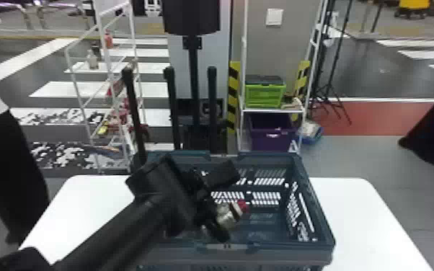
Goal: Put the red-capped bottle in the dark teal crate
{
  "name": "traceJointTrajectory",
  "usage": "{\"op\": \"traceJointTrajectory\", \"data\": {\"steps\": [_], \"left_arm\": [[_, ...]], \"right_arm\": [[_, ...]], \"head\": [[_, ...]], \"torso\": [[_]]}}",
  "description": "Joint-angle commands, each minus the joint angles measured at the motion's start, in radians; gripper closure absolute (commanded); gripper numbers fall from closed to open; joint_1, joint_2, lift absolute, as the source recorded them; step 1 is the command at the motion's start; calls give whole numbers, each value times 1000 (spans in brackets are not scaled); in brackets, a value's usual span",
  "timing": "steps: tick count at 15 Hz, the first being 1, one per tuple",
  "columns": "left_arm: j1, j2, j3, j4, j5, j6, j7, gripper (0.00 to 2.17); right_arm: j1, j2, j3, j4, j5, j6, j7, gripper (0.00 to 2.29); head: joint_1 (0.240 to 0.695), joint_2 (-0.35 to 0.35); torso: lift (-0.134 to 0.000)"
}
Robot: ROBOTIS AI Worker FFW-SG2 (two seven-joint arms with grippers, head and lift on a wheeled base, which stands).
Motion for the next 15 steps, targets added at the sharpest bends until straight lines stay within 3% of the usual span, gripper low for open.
{"op": "traceJointTrajectory", "data": {"steps": [1,6,9,12,15], "left_arm": [[9,16,9,-43,3,11,3,6],[80,81,90,-303,22,170,23,36],[154,108,214,-469,28,259,53,36],[261,127,358,-682,62,345,132,66],[442,131,538,-942,163,376,310,80]], "right_arm": [[2,0,0,-2,-1,0,0,147],[3,0,-2,-5,1,3,0,147],[5,2,-5,-5,-1,3,0,147],[6,2,-5,-5,1,3,0,151],[9,2,-8,-13,2,6,0,151]], "head": [[499,0],[499,0],[499,0],[499,0],[499,0]], "torso": [[0],[0],[0],[0],[0]]}}
